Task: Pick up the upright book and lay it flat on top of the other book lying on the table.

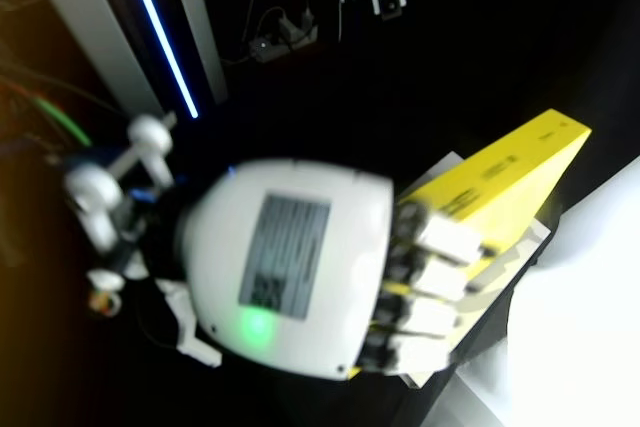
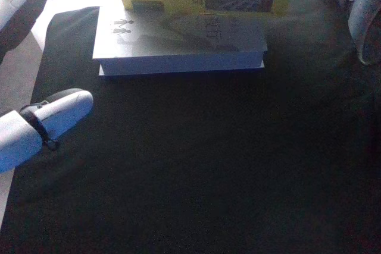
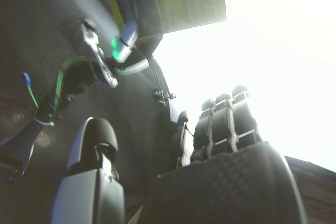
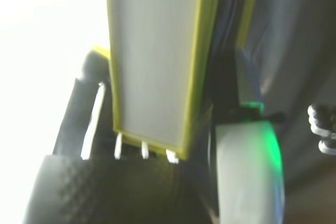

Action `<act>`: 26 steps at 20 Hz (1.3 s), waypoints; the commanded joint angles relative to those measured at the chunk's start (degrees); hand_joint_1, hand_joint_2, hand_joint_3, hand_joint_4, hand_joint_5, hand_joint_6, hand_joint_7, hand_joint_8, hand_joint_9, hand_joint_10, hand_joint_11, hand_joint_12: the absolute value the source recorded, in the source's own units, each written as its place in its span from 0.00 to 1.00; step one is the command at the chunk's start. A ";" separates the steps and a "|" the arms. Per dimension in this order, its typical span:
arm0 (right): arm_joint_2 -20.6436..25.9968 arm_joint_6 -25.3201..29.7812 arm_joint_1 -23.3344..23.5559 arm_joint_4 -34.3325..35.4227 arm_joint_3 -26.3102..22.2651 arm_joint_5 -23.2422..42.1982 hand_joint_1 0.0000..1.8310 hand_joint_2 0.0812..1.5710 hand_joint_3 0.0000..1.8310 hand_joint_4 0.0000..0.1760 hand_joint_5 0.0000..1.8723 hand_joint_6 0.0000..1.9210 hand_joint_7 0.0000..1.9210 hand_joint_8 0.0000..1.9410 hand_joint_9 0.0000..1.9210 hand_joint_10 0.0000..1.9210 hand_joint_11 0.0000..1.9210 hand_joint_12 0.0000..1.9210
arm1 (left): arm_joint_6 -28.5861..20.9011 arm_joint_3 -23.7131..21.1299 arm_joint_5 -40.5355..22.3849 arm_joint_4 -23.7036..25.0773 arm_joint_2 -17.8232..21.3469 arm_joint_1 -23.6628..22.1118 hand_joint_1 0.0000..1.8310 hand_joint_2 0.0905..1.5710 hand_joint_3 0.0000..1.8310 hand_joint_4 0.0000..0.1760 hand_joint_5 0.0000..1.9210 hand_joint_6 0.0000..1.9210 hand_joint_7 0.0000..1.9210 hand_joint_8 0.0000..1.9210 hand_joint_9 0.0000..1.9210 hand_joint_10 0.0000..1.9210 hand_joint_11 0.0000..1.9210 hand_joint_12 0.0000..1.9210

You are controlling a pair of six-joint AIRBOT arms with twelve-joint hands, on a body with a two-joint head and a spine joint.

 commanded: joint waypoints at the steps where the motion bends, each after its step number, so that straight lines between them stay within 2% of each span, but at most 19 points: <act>1: -0.51 -0.16 -0.81 0.11 -0.01 2.07 0.73 0.77 0.00 0.00 0.38 0.58 0.39 0.72 0.42 0.83 0.34 0.93 | -0.18 0.21 -7.39 1.23 0.04 -0.18 0.26 0.75 0.01 0.92 0.00 0.00 0.00 0.00 0.00 0.00 0.00 0.00; 2: -0.67 0.68 -2.24 0.11 -0.27 2.08 0.64 0.80 0.00 0.00 0.40 0.67 0.32 0.81 0.30 0.81 0.25 0.96 | -0.18 0.19 -7.40 1.21 0.04 -0.17 0.25 0.75 0.01 0.77 0.00 0.00 0.00 0.00 0.00 0.00 0.00 0.00; 3: -0.68 0.68 -3.22 0.06 -0.72 2.08 0.60 0.79 0.00 0.00 0.38 0.71 0.25 0.59 0.25 0.75 0.20 0.96 | -0.18 0.13 -7.40 1.16 0.04 -0.16 0.25 0.75 0.01 0.79 0.00 0.00 0.00 0.00 0.00 0.00 0.00 0.00; 5: -0.51 0.71 -4.48 -1.04 -2.20 1.93 0.57 0.67 0.00 0.00 0.28 0.29 0.27 0.18 0.20 0.45 0.10 0.84 | -0.18 -0.03 -7.42 0.93 0.11 -0.07 0.23 0.75 0.01 0.82 0.00 0.00 0.00 0.00 0.00 0.00 0.00 0.00; 7: -0.36 4.28 -4.88 -7.63 -3.48 0.48 0.46 0.72 0.00 0.00 0.28 0.11 0.31 0.03 0.22 0.32 0.07 0.80 | -0.18 -0.18 -7.44 0.64 0.14 0.07 0.22 0.75 0.01 0.92 0.00 0.00 0.00 0.00 0.00 0.00 0.00 0.00; 10: -0.61 7.73 -5.21 -12.98 -4.02 -0.82 0.07 0.93 0.01 0.00 0.10 0.01 0.06 0.00 0.01 0.22 0.00 0.63 | -0.18 -0.35 -7.47 0.41 0.25 0.24 0.22 0.75 0.01 0.82 0.00 0.00 0.00 0.00 0.00 0.00 0.00 0.00; 11: -0.64 9.06 -5.36 -14.76 -4.27 -0.92 0.07 0.93 0.01 0.00 0.10 0.01 0.06 0.00 0.01 0.22 0.00 0.63 | -0.18 -0.37 -7.48 0.38 0.30 0.25 0.22 0.75 0.01 0.82 0.00 0.00 0.00 0.00 0.00 0.00 0.00 0.00; 12: -0.70 10.40 -5.56 -16.58 -4.54 -0.97 0.01 0.90 0.00 0.04 0.01 0.00 0.00 0.00 0.00 0.02 0.00 0.30 | -0.18 -0.39 -7.48 0.33 0.33 0.25 0.22 0.76 0.01 0.80 0.00 0.00 0.00 0.00 0.00 0.00 0.00 0.00; 13: -0.81 10.83 -5.60 -17.29 -4.62 -0.98 0.00 0.88 0.00 0.10 0.00 0.00 0.00 0.00 0.00 0.00 0.00 0.23 | -0.18 -0.39 -7.49 0.26 0.31 0.26 0.21 0.76 0.01 0.84 0.00 0.00 0.00 0.00 0.00 0.00 0.00 0.00; 14: -0.88 11.09 -5.63 -17.34 -4.62 -0.97 0.03 0.85 0.00 0.07 0.00 0.00 0.00 0.00 0.00 0.00 0.00 0.26 | -0.18 -0.38 -7.49 0.22 0.28 0.26 0.22 0.76 0.01 0.88 0.00 0.00 0.00 0.00 0.00 0.00 0.00 0.00; 15: -0.84 11.67 -5.63 -17.30 -4.61 -0.95 0.08 0.81 0.00 0.02 0.00 0.00 0.00 0.00 0.00 0.00 0.00 0.20 | -0.18 -0.39 -7.50 0.19 0.27 0.27 0.23 0.75 0.01 0.88 0.00 0.00 0.00 0.00 0.00 0.00 0.00 0.00; 16: -0.60 11.87 -5.62 -17.28 -4.89 -0.86 0.08 0.81 0.00 0.09 0.00 0.00 0.00 0.00 0.00 0.00 0.00 0.04 | -0.18 -0.42 -7.51 0.18 0.27 0.31 0.23 0.75 0.01 0.85 0.00 0.00 0.00 0.00 0.00 0.00 0.00 0.00; 17: 0.27 12.51 -5.62 -17.29 -5.89 -0.16 0.07 0.81 0.00 0.12 0.00 0.00 0.00 0.00 0.00 0.00 0.00 0.01 | -0.18 -0.45 -7.51 0.15 0.31 0.41 0.23 0.75 0.01 0.78 0.00 0.00 0.00 0.00 0.00 0.00 0.00 0.00; 18: 1.93 12.63 -5.62 -17.29 -7.76 0.79 0.06 0.80 0.00 0.17 0.00 0.00 0.00 0.00 0.00 0.00 0.00 0.00 | -0.18 -0.49 -7.51 0.10 0.32 0.44 0.22 0.75 0.01 0.86 0.00 0.00 0.00 0.00 0.00 0.00 0.00 0.00; 19: 3.60 12.63 -5.62 -17.24 -9.57 1.58 0.08 0.78 0.00 0.07 0.00 0.00 0.00 0.00 0.00 0.00 0.03 0.01 | -0.18 -0.50 -7.50 0.05 0.32 0.44 0.22 0.75 0.01 0.95 0.00 0.00 0.00 0.00 0.00 0.00 0.00 0.00; 20: 5.22 12.97 -5.62 -16.98 -11.16 2.98 0.03 0.79 0.00 0.00 0.00 0.00 0.00 0.00 0.00 0.00 0.01 0.01 | -0.18 -0.53 -7.49 -0.09 0.33 0.45 0.21 0.75 0.01 0.91 0.00 0.00 0.00 0.00 0.00 0.00 0.00 0.00; 24: 10.11 16.36 -5.59 -15.45 -16.16 10.84 0.00 0.80 0.00 0.06 0.00 0.00 0.00 0.00 0.00 0.00 0.00 0.00 | -0.18 -0.53 -7.46 -1.28 0.25 0.81 0.22 0.79 0.02 0.56 0.00 0.00 0.00 0.00 0.00 0.00 0.00 0.00; 25: 11.88 16.36 -5.56 -13.96 -17.99 13.32 0.00 0.81 0.00 0.00 0.00 0.00 0.00 0.00 0.00 0.00 0.00 0.00 | -0.18 -0.52 -7.42 -1.58 0.25 0.92 0.22 0.79 0.02 0.57 0.00 0.00 0.00 0.00 0.00 0.00 0.00 0.00; 26: 13.61 16.36 -5.55 -12.43 -19.58 15.92 0.00 0.81 0.01 0.22 0.00 0.00 0.00 0.00 0.00 0.00 0.00 0.00 | -0.18 -0.49 -7.25 -1.77 0.25 0.92 0.21 0.80 0.02 0.57 0.00 0.00 0.00 0.00 0.00 0.00 0.00 0.00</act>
